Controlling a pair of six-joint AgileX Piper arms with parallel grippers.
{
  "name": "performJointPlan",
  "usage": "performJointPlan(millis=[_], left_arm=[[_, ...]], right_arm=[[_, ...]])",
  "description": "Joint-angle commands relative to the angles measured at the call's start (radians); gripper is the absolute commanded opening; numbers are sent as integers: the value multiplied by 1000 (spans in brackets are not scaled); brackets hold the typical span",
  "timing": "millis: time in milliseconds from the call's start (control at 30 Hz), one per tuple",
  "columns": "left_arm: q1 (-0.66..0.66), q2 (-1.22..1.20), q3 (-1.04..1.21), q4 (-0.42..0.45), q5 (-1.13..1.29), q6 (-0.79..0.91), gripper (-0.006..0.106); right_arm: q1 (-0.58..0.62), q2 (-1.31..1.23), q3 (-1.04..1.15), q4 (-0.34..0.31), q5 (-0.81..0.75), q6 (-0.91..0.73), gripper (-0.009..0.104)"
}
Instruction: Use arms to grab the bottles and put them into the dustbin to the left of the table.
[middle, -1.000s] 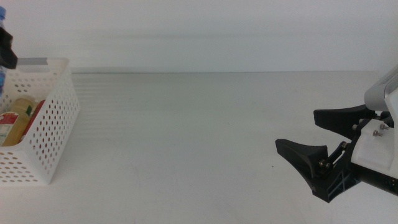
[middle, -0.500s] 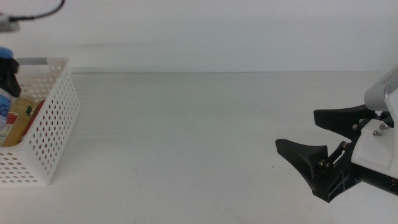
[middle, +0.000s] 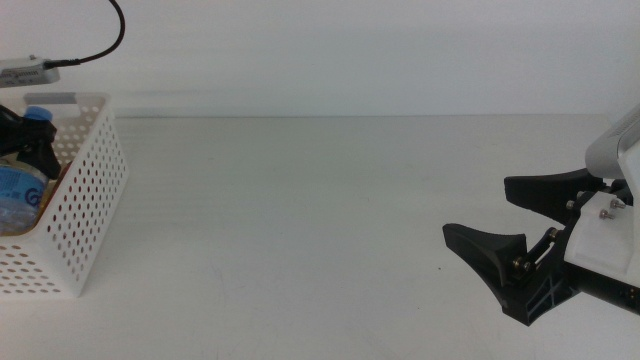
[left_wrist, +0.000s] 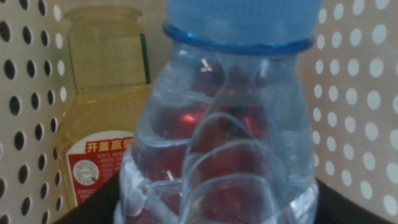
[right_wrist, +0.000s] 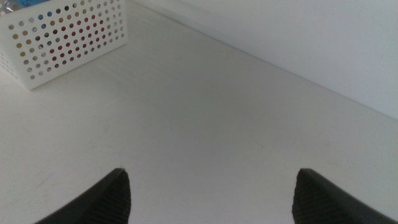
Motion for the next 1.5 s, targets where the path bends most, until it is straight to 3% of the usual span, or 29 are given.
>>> performJointPlan(millis=[0,133,167,500,733,1067,1467], left_arm=[[-1,-65,-37,-33,-25,14,49],[-1,-65,-38,-39,-2,9,90],[-1,-71,-38,-49,10,-1,91],[-5,-225,-34,-57,71,-98,90],[-90,-407,-4,-45,58,-127,90],[-219,-741,275,-34,-189,-162,90],[-258,-1116,695,-52,-495,-163,90]], right_arm=[[3,-11,-20,-3,-76,-15,68],[3,-11,-20,-3,-76,-15,68],[3,-11,-20,-3,-76,-15,68],[3,-11,-20,-3,-76,-15,68],[3,-11,-20,-3,-76,-15,68],[3,-11,-20,-3,-76,-15,68],[3,-11,-20,-3,-76,-15,68]])
